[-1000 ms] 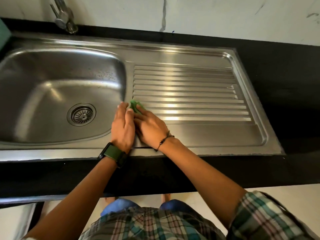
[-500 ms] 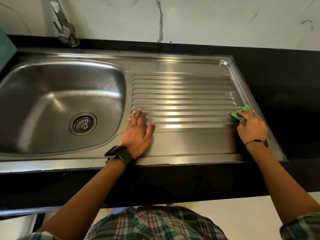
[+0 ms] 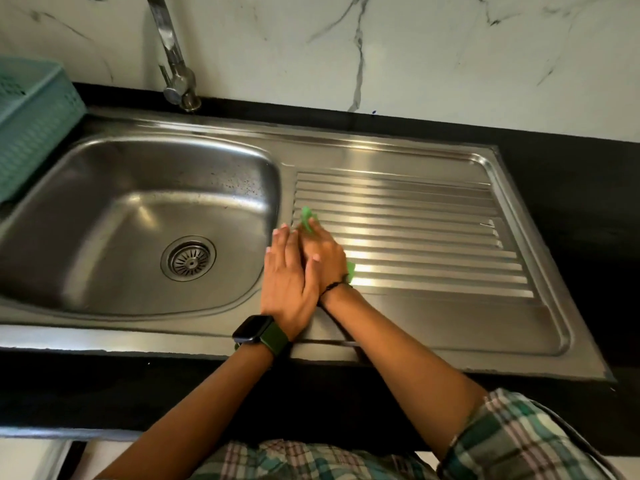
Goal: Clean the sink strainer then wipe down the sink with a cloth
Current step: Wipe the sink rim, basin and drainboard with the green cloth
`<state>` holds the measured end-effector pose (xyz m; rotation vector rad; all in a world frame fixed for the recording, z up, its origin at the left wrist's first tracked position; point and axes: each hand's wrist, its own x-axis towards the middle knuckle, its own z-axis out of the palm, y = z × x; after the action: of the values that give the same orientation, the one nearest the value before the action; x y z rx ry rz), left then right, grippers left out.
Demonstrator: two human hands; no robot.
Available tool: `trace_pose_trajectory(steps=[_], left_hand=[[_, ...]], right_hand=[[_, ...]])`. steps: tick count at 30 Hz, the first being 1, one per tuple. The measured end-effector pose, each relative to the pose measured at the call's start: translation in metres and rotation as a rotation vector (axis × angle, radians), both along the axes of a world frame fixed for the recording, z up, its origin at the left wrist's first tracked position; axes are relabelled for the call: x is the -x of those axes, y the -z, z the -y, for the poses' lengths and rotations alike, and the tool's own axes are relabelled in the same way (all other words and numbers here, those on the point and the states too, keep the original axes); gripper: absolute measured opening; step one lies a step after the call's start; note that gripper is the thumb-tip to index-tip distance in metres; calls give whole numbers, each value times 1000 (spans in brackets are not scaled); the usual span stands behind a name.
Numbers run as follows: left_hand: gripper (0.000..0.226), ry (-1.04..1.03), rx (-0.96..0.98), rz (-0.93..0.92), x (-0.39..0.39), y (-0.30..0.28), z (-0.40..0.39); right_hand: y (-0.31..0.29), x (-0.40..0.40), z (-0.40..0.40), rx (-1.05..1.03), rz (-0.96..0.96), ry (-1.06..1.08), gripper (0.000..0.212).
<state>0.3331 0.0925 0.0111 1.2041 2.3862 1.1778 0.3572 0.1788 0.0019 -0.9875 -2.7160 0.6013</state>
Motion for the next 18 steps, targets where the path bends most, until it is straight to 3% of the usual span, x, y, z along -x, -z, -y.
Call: trace_pose_trajectory(steps=[4,6,9,12,15,18], left_hand=[[67,-119,-63,139,5,-2,1],[69,-61,-7,127,4,-4,-3],[66,55,137,75,3,-1,-16],[65,139,215,25,6,3,-32],[67,184,275,-56,8,7,-46],[66,193,336,-162,10,13,-55]], right_hand=[[2,11,-5,-141,81,-401,45],[1,2,-23,-200,122,-448,43],[-4,-40,-70,-121,29,-158,40],[-15,-120,-127,-135,143,226,53],[-29,-196,-166,-129,245,592,50],[-30,-212,-174,-129,267,718,46]])
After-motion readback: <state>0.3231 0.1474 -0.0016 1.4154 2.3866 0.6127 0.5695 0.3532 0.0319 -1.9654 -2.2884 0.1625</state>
